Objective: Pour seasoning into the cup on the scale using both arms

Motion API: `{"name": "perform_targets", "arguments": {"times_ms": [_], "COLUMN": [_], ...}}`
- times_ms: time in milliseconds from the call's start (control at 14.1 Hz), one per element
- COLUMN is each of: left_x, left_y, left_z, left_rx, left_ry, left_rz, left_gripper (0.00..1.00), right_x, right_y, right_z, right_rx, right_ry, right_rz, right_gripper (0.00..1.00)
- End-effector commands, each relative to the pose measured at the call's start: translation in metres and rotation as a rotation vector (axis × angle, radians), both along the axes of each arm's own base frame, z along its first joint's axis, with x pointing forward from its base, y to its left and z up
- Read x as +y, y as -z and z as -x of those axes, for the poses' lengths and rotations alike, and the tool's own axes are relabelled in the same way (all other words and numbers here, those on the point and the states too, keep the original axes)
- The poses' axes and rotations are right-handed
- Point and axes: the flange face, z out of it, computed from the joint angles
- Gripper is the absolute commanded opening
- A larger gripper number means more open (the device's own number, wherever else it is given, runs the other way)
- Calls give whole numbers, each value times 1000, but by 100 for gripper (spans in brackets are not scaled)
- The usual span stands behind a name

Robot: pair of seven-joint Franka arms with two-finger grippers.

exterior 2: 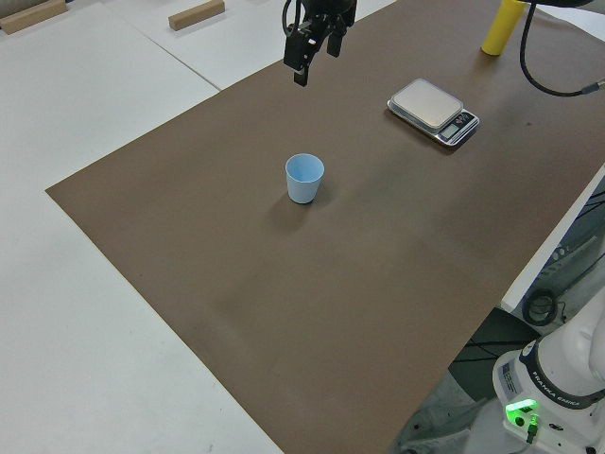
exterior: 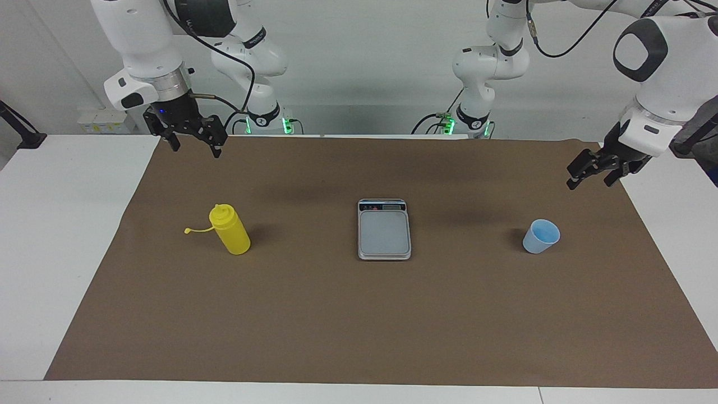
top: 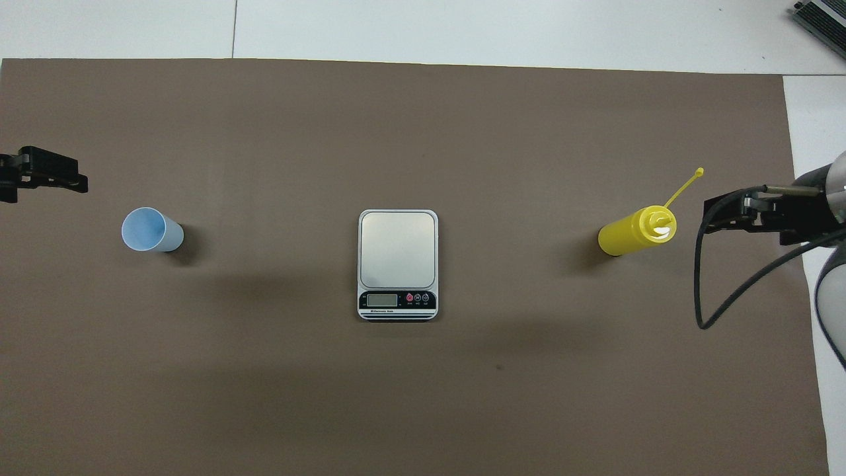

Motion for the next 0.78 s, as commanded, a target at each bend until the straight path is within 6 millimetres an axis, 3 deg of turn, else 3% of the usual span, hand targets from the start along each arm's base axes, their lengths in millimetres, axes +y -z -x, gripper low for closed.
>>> {"name": "perform_targets", "arguments": {"times_ms": [0,707], "left_x": [-1,2], "left_y": [-2,-3], "left_z": [9,10], "left_rx": [-6,-4], "left_ry": [1,-9], "left_rz": [0,1], "left_gripper": [100,100], "right_x": [-2,-3], "right_y": [0,0], "right_z": [5,5], "right_rx": [-7,-7], "right_ry": [9,11], "right_rz": [-18,-18], "right_gripper": [100,100]}}
